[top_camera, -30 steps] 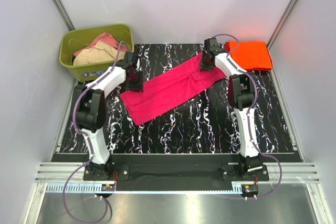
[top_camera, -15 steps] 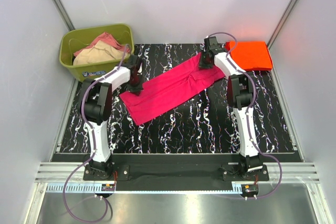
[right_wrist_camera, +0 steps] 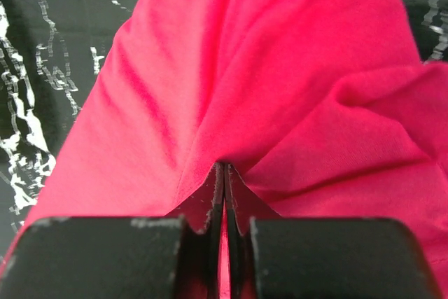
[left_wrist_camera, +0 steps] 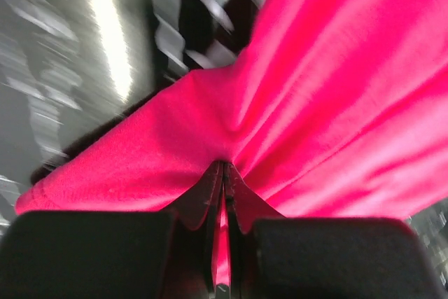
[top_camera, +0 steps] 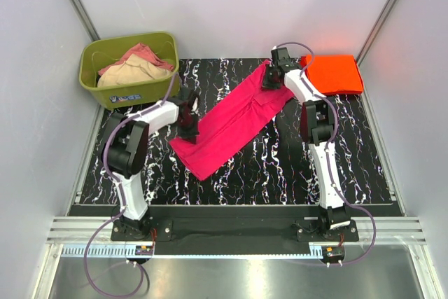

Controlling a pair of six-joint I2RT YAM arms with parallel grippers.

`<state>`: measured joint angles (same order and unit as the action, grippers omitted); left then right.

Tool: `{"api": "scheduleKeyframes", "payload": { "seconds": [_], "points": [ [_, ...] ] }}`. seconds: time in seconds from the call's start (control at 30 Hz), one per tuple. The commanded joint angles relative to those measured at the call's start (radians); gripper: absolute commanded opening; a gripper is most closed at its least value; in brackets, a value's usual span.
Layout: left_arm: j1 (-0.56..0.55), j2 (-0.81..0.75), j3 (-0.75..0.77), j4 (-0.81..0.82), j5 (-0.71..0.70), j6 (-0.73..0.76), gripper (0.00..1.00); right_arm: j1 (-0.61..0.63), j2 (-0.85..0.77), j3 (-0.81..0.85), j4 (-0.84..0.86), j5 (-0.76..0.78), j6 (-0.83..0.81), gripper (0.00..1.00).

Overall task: Fold and stack the t-shirts
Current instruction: Fold the tshirt

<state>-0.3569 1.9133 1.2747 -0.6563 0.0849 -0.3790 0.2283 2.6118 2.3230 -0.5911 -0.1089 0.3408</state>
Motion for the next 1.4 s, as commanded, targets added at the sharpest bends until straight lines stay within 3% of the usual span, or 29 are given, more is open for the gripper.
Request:
{"api": "scheduleKeyframes", "payload": {
  "seconds": [0.0, 0.37, 0.67, 0.77, 0.87, 1.07, 1.23, 1.33, 1.37],
  "points": [
    [-0.083, 0.004, -0.107, -0.037, 0.131, -0.092, 0.09, 0.003, 0.045, 0.044, -0.035, -0.063, -0.014, 0.06],
    [-0.379, -0.02, -0.101, 0.118, 0.239, -0.362, 0.1, 0.005, 0.139, 0.196, -0.081, -0.213, -0.005, 0.1],
    [-0.432, -0.066, -0.152, 0.227, 0.19, -0.478, 0.13, 0.016, 0.287, 0.433, -0.05, -0.278, 0.148, 0.12],
    [-0.433, -0.106, -0.149, 0.225, 0.171, -0.471, 0.14, 0.016, 0.291, 0.429, -0.018, -0.287, 0.17, 0.12],
    [-0.433, -0.16, -0.147, 0.224, 0.161, -0.462, 0.22, 0.016, 0.272, 0.424, -0.015, -0.31, 0.187, 0.12],
    [-0.435, -0.309, -0.159, 0.204, 0.17, -0.382, 0.33, 0.028, 0.11, 0.371, -0.073, -0.336, 0.173, 0.13],
    [-0.416, -0.413, -0.201, 0.164, 0.236, -0.278, 0.37, 0.029, -0.06, 0.365, -0.333, -0.308, 0.139, 0.29],
    [-0.41, -0.459, -0.238, 0.129, 0.263, -0.236, 0.41, 0.031, -0.22, 0.227, -0.446, -0.282, 0.121, 0.43],
    [-0.404, -0.471, -0.268, 0.116, 0.272, -0.226, 0.43, 0.029, -0.269, 0.102, -0.458, -0.282, 0.116, 0.46]
  ]
}}
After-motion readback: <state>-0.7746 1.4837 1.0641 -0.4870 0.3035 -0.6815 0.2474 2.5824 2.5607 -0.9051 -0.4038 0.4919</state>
